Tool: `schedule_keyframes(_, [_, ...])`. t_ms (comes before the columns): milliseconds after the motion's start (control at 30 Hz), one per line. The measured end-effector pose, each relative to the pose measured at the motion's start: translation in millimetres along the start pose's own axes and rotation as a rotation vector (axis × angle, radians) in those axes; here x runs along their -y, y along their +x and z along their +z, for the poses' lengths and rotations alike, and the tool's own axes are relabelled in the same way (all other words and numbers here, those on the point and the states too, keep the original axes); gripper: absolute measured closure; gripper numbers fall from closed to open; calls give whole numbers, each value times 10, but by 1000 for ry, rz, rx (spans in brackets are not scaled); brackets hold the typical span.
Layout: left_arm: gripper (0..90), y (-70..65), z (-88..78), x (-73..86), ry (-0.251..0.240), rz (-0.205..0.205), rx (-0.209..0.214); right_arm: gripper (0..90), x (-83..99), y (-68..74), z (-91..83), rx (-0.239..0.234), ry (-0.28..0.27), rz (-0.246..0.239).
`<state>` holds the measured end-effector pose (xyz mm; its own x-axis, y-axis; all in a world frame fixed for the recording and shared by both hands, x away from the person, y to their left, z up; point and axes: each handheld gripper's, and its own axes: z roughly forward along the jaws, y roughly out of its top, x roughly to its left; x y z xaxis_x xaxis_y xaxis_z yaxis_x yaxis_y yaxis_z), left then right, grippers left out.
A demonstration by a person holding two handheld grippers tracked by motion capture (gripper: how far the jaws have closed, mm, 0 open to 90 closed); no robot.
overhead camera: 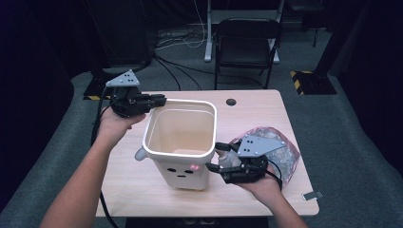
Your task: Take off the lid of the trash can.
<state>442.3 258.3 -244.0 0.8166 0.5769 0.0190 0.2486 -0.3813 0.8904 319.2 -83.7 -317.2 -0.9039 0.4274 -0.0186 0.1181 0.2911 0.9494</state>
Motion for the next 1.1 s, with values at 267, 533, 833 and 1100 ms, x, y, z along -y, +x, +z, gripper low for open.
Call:
schedule_keyframes(267, [800, 10, 14, -4, 9, -9, 5, 351, -20, 12, -18, 15, 6, -17])
schedule_keyframes(533, [801, 24, 6, -2, 2, -22, 11, 346, -63, -12, -74, 4, -34, -3])
schedule_keyframes(833, [802, 26, -50, -69, 0, -17, 11, 340, -128, -7, -95, 8, -38, -11])
schedule_keyframes(1100, [805, 23, -110, -141, 4, -13, 8, 339, -177, -4, -115, 9, -43, -11])
